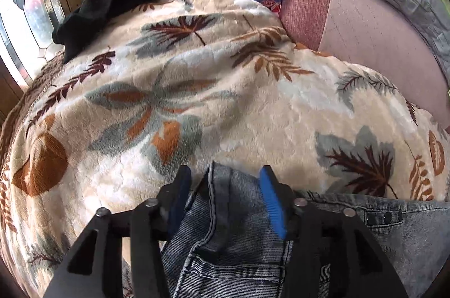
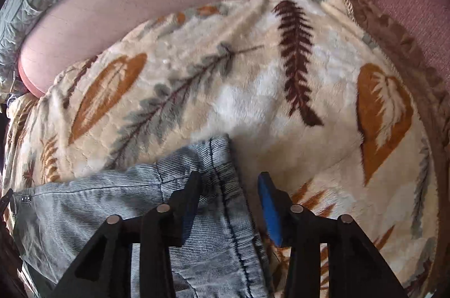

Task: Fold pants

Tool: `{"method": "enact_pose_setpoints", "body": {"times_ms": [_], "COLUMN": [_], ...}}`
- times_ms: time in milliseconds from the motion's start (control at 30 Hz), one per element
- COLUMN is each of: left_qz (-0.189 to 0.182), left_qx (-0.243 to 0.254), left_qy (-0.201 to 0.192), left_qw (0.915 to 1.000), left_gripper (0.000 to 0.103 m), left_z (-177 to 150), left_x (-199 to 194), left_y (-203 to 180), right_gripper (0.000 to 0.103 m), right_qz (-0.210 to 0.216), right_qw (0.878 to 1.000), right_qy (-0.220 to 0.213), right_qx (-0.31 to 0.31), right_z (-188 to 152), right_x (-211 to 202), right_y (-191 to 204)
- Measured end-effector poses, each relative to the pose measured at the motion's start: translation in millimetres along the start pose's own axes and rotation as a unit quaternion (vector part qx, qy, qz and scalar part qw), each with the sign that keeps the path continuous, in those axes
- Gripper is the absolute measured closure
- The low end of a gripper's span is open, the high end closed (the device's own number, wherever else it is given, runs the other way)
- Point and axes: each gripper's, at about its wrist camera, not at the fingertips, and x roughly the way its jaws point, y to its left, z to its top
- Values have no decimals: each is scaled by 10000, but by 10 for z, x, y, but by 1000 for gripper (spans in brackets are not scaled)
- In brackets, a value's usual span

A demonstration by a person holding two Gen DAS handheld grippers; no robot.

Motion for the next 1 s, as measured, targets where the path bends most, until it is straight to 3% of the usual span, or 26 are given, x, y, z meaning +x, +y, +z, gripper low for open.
{"method": "enact_pose_setpoints", "body": {"times_ms": [33,100,167,233,333,400,433,533,600,767,833,900,967,1000], "left_qz": [-42,-97,-168,-175,-284,-286,-311,-271,-241,-145,-32,-5,47,18], "left_qx": [-9,65,-6,-100,15,143,178,62,-52,-65,-40,-23,-67,-44], "left_qy": [-124,-324,-667,-787,-559,-233,-90,351,455,499,502,547,518,449], "left_qw": [9999,9994,9976,9967,9980,9992,9993,9990,9987,9986,9987,9985,9986,9990], "left_gripper": [49,48,39,26,26,26,26,26,26,26,26,26,26,26], "left_z": [-20,-31,-84,-216,-450,-614,-684,-845,-895,-876,-887,-886,-880,-874], "left_x": [-80,-311,-618,-855,-948,-867,-804,-580,-516,-500,-491,-484,-573,-650], "left_y": [29,110,277,447,550,536,526,529,541,556,552,549,560,563], "right_gripper": [56,44,36,35,37,54,57,84,89,89,89,82,78,66], "right_qz": [123,386,381,448,533,650,730,469,462,172,107,-161,-170,-61], "right_qw": [9997,9979,9963,9965,9982,9976,9970,9987,9987,9994,9987,9948,9977,9989], "right_qy": [-170,-458,-666,-555,-121,45,154,221,212,-11,277,848,510,373], "right_qx": [83,231,395,438,252,253,227,-9,-67,-293,-422,-541,-411,-264], "right_z": [-58,-189,-329,-479,-626,-681,-701,-726,-742,-825,-871,-1001,-1017,-1020], "right_x": [-60,-269,-488,-560,-458,-351,-291,-261,-378,-865,-722,-352,-436,-545], "right_y": [-37,-169,-355,-497,-534,-523,-495,-391,-389,-412,-400,-427,-431,-441]}}
